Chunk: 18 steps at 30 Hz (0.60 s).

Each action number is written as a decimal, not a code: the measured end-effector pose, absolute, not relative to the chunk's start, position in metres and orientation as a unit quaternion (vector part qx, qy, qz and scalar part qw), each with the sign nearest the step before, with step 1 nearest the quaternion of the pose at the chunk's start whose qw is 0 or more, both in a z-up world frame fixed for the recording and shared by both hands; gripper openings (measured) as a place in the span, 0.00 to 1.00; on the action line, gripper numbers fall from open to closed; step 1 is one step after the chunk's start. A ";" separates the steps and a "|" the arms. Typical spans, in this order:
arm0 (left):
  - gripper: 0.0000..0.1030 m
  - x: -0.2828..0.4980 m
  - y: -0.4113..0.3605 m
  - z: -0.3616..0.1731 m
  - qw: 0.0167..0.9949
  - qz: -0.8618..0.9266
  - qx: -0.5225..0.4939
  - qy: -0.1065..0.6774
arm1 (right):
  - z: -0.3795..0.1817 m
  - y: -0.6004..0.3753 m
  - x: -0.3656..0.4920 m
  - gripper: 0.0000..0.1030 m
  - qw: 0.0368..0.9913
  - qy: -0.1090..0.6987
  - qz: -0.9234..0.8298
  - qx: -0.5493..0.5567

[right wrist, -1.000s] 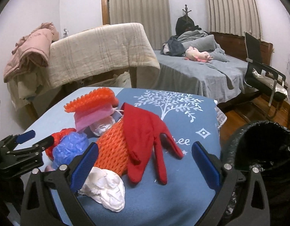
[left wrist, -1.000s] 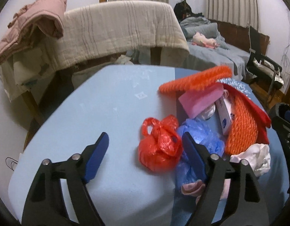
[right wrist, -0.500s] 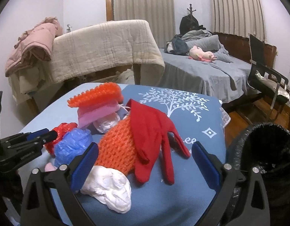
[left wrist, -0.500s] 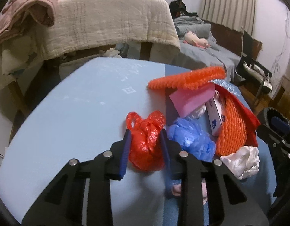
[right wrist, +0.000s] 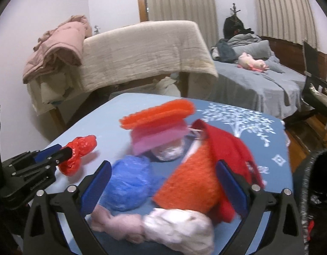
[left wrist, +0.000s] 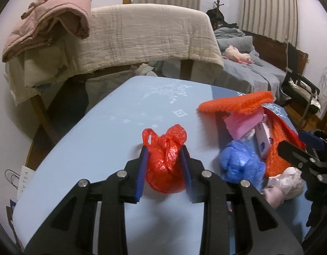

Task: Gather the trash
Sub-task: 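Grasp the blue plastic bag with the right tool while the left tool holds the red bag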

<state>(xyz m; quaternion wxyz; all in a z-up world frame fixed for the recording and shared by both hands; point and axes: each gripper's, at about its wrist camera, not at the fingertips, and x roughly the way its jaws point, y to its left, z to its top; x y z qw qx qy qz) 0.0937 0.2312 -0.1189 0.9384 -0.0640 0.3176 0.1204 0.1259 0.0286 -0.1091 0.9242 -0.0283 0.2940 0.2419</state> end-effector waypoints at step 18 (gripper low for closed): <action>0.28 0.088 0.261 -0.131 0.930 0.147 -0.071 0.329 | -0.146 0.083 0.134 0.68 0.889 0.357 0.278 -0.074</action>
